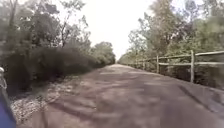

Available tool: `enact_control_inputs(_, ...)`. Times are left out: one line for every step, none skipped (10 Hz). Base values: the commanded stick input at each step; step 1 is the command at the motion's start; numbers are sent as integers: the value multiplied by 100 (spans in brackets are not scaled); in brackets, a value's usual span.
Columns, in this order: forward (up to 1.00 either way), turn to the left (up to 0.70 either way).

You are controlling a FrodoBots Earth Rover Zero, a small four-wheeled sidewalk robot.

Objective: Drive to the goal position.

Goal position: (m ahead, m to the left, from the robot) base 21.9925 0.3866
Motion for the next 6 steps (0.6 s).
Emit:
enact_control_inputs(70,0)
enact_control_inputs(70,0)
enact_control_inputs(70,0)
enact_control_inputs(70,-2)
enact_control_inputs(70,-16)
enact_control_inputs(70,-16)
